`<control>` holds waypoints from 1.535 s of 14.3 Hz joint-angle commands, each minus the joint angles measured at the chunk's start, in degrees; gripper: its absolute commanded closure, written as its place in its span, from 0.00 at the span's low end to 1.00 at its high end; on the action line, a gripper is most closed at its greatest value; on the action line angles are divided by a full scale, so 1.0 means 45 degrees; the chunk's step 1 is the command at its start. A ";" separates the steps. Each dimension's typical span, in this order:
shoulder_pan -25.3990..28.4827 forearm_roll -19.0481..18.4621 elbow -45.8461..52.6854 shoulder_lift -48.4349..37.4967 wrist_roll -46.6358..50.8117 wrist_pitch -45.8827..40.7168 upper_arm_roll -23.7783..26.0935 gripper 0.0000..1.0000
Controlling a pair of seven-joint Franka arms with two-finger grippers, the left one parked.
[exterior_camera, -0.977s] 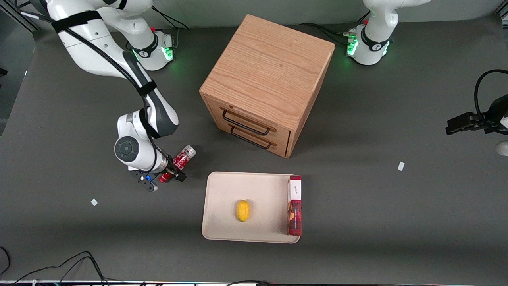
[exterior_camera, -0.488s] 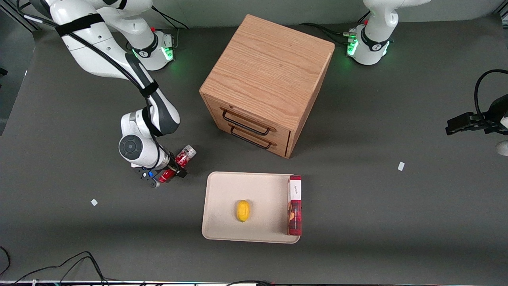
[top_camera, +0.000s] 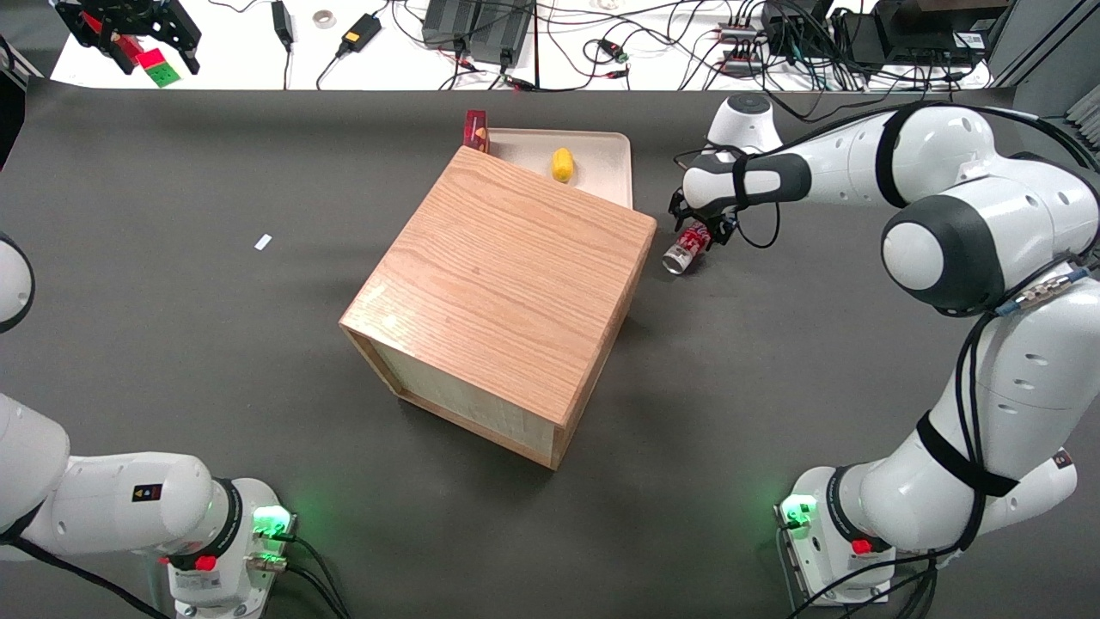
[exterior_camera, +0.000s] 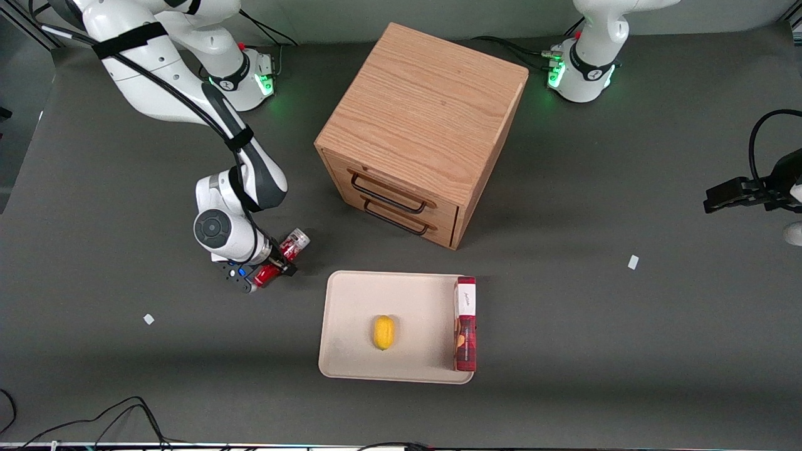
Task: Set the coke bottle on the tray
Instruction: 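Lower the open right gripper over the bottle's body and close it, then lift the bottle with the right gripper and turn it upright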
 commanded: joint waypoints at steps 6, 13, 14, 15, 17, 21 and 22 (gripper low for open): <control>0.0040 -0.0349 -0.0070 -0.0598 -0.0060 0.0030 -0.0025 0.81; -0.0253 -0.0349 0.2152 -0.1790 -0.2518 -0.3129 -0.0064 0.81; -0.0272 -0.0349 0.2834 -0.1849 -0.3181 -0.3773 -0.0083 0.81; -0.0311 -0.0349 0.3711 -0.1850 -0.3903 -0.4610 -0.0103 0.81; -0.0331 -0.0329 0.5741 -0.1617 -0.5116 -0.6291 -0.0103 0.81; -0.0137 -0.0464 0.9023 -0.0701 -0.6230 -0.8228 -0.0025 0.81; -0.0078 -0.0794 0.9960 -0.0291 -0.6621 -0.8580 0.0033 0.81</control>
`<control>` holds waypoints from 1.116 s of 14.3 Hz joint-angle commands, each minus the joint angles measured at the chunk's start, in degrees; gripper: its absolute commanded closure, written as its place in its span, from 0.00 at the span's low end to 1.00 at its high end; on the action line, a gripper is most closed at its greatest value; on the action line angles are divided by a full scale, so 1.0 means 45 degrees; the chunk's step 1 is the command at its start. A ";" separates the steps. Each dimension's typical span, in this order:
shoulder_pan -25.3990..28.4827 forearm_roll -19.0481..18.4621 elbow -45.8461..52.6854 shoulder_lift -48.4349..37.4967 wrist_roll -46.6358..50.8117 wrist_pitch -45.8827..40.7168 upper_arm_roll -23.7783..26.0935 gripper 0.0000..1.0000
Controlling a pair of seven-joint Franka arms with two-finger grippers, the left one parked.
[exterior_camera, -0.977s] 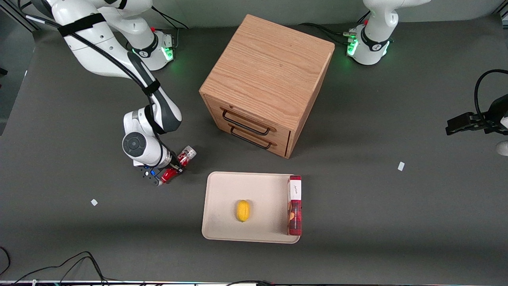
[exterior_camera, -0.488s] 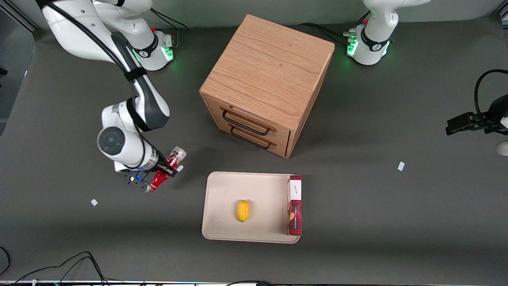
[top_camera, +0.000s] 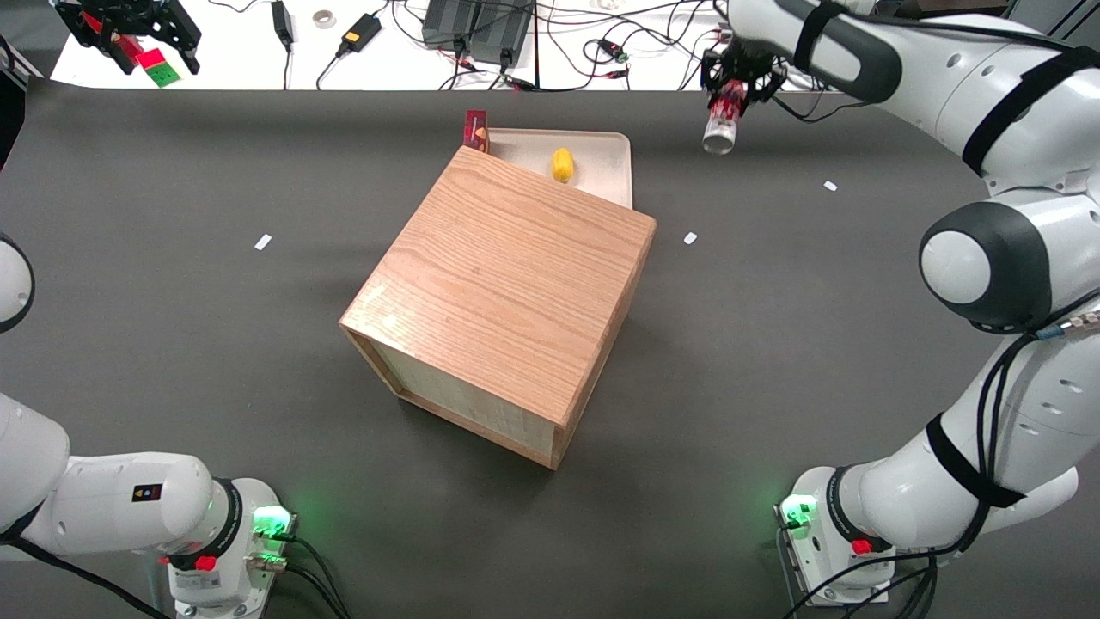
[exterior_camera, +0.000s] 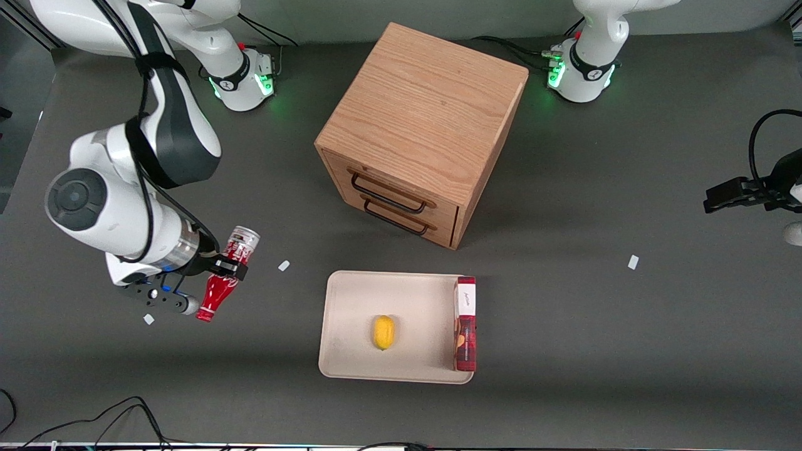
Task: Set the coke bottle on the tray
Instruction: 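Lift the bottle with the right gripper and turn it upright, then carry the upright bottle over the white tray beside the lemon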
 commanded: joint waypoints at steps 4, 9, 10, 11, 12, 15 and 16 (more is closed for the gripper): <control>0.0386 -0.0603 0.4989 0.2946 -0.2405 -0.0811 0.0725 0.81; 0.1576 -0.0661 0.5248 0.5016 -0.2565 0.1862 0.0689 0.80; 0.1695 -0.0661 0.5248 0.5407 -0.2585 0.2311 0.0688 0.80; 0.1715 -0.0661 0.5248 0.5797 -0.2759 0.2703 0.0688 0.80; 0.1716 -0.0642 0.5248 0.6149 -0.2935 0.3016 0.0708 0.80; 0.1716 -0.0583 0.5092 0.7010 -0.2956 0.4109 0.0805 0.80; 0.1754 -0.0583 0.5092 0.7283 -0.2859 0.4364 0.0825 0.80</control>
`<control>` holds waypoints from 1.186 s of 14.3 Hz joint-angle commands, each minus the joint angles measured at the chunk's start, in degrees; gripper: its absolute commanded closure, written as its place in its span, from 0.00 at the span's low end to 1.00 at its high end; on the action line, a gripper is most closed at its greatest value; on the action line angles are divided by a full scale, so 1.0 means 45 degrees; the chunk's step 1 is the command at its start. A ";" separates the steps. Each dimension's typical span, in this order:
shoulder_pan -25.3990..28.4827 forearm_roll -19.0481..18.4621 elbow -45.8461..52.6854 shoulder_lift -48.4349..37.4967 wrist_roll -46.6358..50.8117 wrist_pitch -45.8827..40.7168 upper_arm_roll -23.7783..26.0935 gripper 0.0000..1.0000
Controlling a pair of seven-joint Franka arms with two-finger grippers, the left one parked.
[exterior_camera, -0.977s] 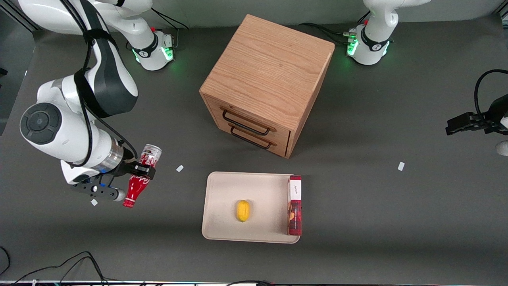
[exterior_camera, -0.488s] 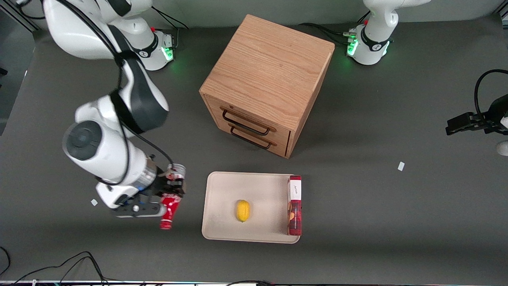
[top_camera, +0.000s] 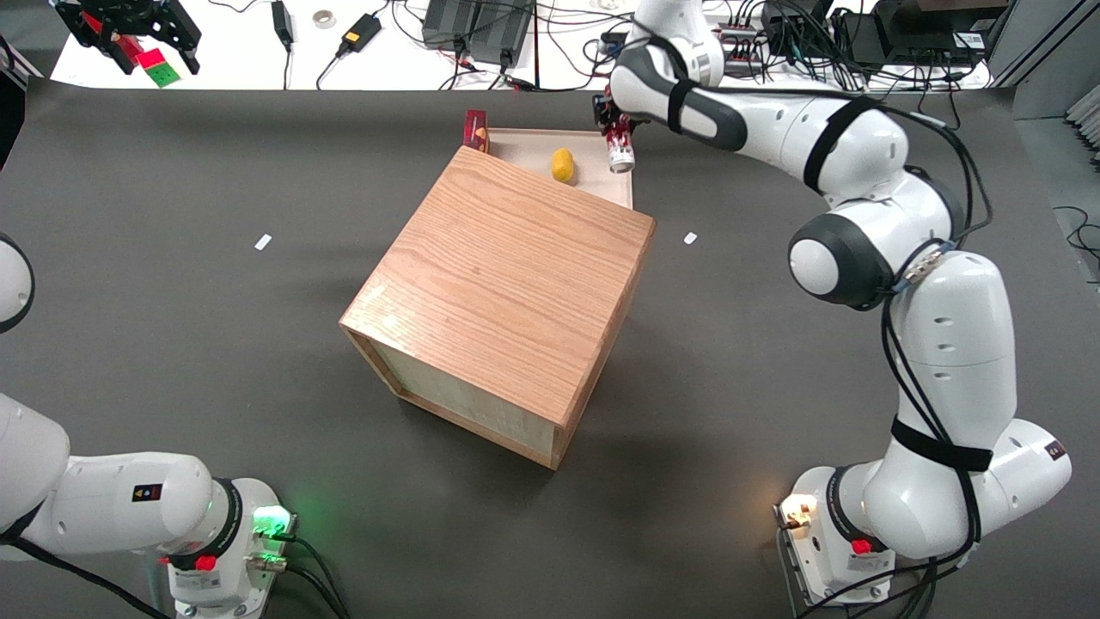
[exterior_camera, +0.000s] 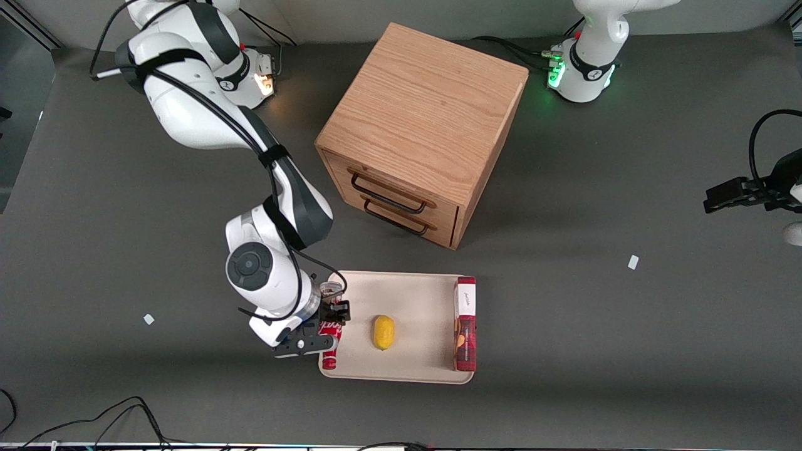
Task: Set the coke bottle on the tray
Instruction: 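Carry the upright bottle over the white tray beside the lemon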
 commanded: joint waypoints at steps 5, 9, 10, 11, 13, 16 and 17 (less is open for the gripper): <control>0.0120 0.0012 0.0627 0.1496 -0.0077 0.1196 0.0040 0.66; 0.0081 0.0109 0.0218 0.1829 -0.0057 0.2035 0.0040 0.54; 0.0062 0.0148 0.0139 0.1849 -0.0076 0.2192 0.0040 0.52; 0.0042 0.0148 0.0022 0.1868 -0.0077 0.2329 0.0040 0.41; -0.0016 0.0148 -0.0251 0.1869 -0.0077 0.2719 0.0040 0.28; -0.0016 0.0148 -0.0252 0.1869 -0.0077 0.2721 0.0040 0.23; -0.0017 0.0148 -0.0272 0.1869 -0.0096 0.2721 0.0040 0.20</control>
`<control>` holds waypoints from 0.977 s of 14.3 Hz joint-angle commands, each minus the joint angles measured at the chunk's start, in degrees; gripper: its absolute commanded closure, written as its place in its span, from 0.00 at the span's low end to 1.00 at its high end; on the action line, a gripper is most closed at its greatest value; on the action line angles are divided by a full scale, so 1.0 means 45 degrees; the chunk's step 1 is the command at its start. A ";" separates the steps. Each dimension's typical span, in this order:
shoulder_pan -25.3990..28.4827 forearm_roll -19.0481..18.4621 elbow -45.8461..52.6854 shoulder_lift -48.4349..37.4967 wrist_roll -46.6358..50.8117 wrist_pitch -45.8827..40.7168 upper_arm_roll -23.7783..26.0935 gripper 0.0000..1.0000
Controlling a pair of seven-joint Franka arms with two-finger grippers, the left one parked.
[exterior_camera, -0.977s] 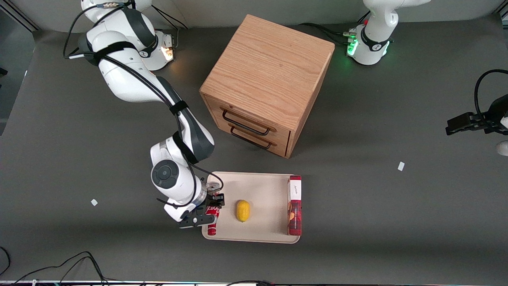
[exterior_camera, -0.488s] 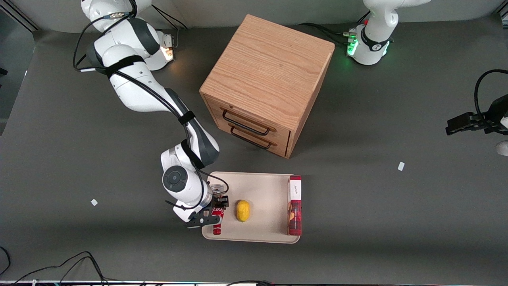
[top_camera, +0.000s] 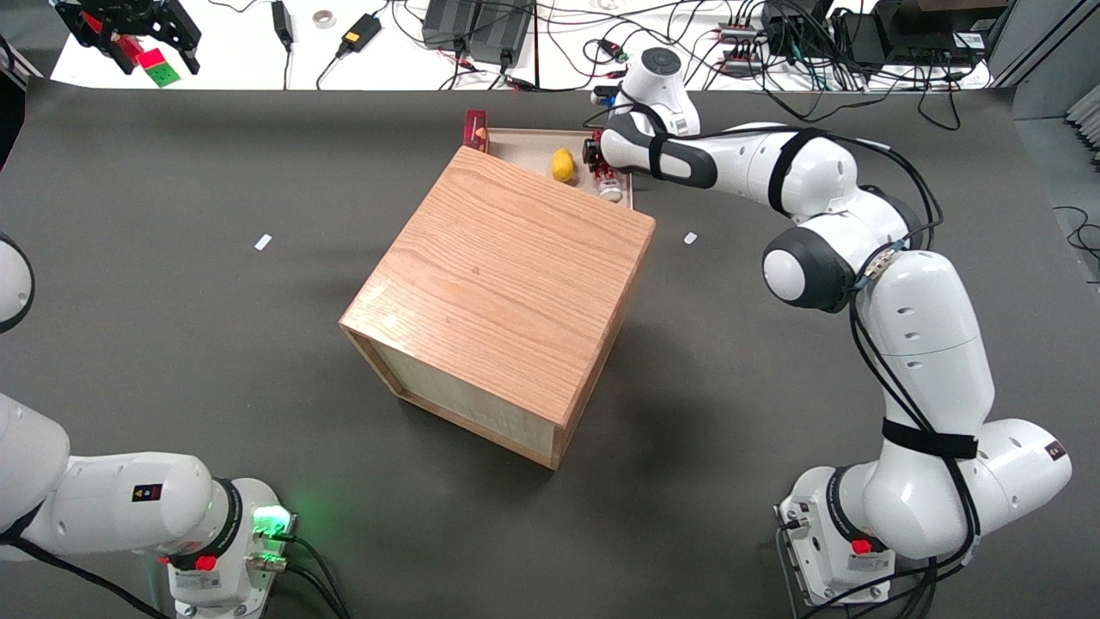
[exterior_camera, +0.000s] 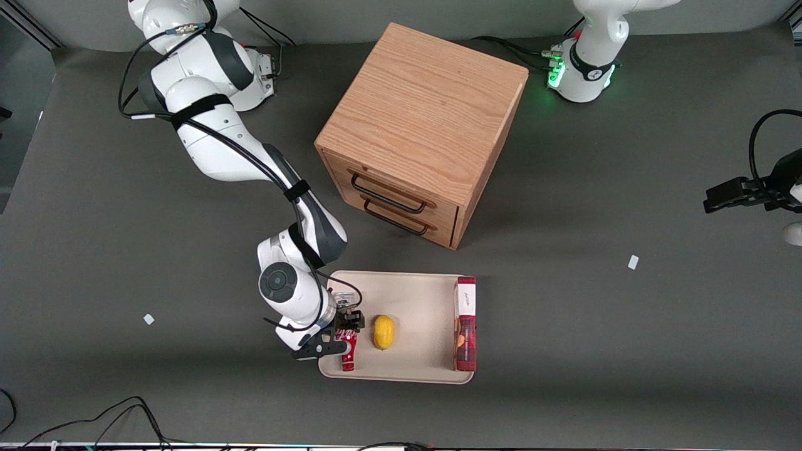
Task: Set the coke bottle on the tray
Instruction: 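Lower the bottle onto the tray and open the right gripper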
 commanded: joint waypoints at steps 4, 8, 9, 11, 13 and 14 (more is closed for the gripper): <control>-0.0026 0.0114 -0.0060 -0.0132 -0.0099 0.0176 0.0022 0.09; -0.0046 0.0114 -0.0060 -0.0327 -0.0099 0.0176 0.0022 0.00; -0.0065 0.0133 -0.0080 -0.0501 -0.0099 0.0157 0.0022 0.00; -0.0220 0.0133 -0.0739 -0.1357 -0.0098 0.0079 0.0022 0.00; -0.0669 0.0133 -0.1949 -0.2587 -0.0292 0.0079 -0.0036 0.00; -0.0883 0.0133 -0.2574 -0.3192 -0.0333 0.0059 -0.0076 0.00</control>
